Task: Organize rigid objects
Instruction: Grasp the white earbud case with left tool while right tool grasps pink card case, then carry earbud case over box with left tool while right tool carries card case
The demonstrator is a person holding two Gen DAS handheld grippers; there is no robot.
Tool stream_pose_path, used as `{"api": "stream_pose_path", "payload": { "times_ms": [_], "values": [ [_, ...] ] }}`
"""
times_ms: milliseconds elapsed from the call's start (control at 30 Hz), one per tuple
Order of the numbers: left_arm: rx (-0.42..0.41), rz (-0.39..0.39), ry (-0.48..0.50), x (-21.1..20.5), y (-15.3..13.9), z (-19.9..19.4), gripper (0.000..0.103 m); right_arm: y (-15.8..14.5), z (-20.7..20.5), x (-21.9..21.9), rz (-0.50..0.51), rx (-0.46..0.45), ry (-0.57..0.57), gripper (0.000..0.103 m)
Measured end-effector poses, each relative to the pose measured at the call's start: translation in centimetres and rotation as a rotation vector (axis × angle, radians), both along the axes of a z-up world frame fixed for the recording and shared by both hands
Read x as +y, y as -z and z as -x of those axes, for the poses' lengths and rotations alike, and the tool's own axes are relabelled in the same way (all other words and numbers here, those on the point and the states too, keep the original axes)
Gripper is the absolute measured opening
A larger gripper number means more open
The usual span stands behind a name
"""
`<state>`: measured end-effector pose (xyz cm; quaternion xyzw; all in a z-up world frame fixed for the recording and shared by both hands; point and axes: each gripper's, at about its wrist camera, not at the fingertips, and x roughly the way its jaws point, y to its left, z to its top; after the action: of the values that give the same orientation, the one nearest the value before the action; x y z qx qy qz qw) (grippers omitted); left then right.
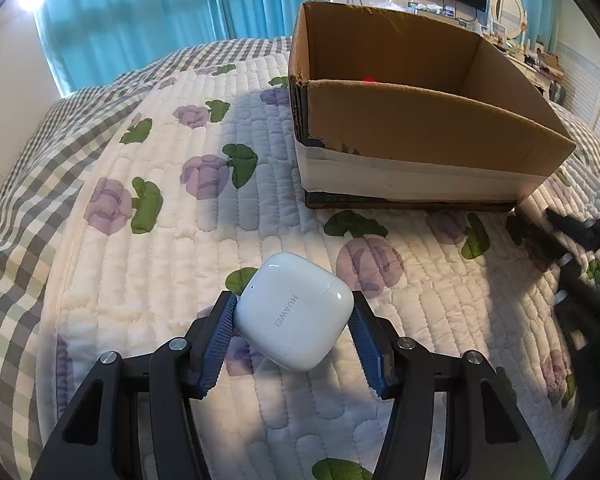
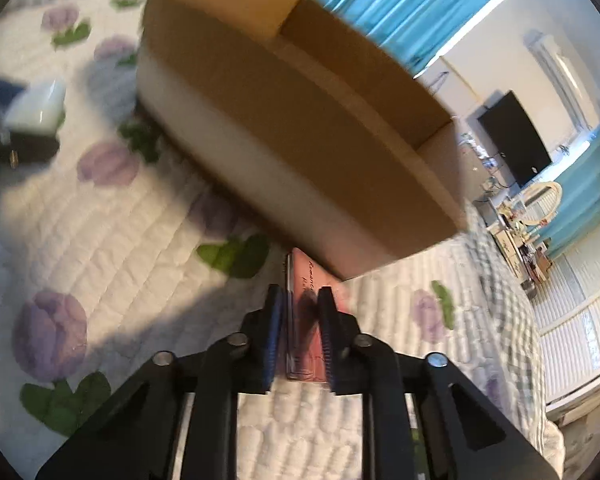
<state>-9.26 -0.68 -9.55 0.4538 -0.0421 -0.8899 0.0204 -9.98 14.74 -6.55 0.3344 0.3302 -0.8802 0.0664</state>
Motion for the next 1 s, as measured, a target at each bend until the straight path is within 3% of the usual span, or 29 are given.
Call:
{"api": "stream_pose_path", "payload": {
  "times_ms": [133, 333, 467, 867, 1000],
  "values": [
    [-0.003, -0.001, 0.003, 0.0, 0.0, 0.0, 0.057, -0.5, 1.4, 1.9, 0.063, -0.021, 0.047, 0.014],
    [-0.005, -0.005, -0.002, -0.1, 0.0, 0.1, 0.057, 1.0, 3.9, 1.4, 0.011, -0.066, 0.071, 0.014],
    [0.002, -0.002, -0.002, -0.2, -0.1, 0.1, 0.057, 0.5, 3.5, 2.4, 0.06, -0.085, 0.079, 0.012],
    [0.052, 0.002, 0.044, 1.6, -2.5, -1.9, 0.057, -5.4, -1.6, 5.2, 0.437, -0.164, 0.098, 0.009],
    [0.068, -0.017, 0.044, 2.4, -4.1, -3.0, 0.057, -7.9, -3.7, 5.7, 0.487, -0.151, 0.086, 0.009]
  ]
}}
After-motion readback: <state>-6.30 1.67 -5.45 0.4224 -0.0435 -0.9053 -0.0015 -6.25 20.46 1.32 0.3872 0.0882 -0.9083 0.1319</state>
